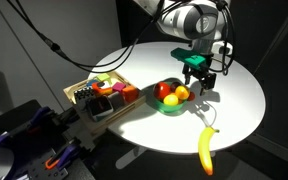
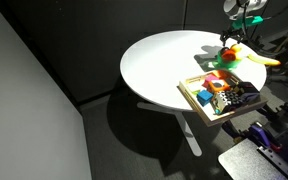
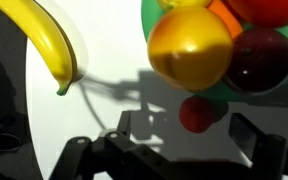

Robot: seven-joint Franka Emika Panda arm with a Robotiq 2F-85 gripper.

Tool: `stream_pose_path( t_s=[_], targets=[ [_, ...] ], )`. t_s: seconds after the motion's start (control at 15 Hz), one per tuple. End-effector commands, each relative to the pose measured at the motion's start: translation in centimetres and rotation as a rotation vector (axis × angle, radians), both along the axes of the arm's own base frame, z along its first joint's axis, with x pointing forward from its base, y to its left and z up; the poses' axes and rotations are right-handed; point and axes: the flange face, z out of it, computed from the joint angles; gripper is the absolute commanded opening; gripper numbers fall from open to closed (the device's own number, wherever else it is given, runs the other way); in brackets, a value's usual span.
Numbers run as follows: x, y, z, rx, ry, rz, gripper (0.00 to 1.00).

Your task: Pick up the red fruit on the table and put it in the bowl

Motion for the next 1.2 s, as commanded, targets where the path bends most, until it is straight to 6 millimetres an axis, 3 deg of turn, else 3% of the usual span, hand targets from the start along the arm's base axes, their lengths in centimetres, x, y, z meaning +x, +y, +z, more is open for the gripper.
stream_pose_path(
  t_s=[0.0,1.13],
  targets=[
    [0.9,-0.3,-0.6,0.019,-0.035,0.006,1.0],
    [2.7,-0.6,-4.1,0.015,-0.07,0.031,1.0]
  ],
)
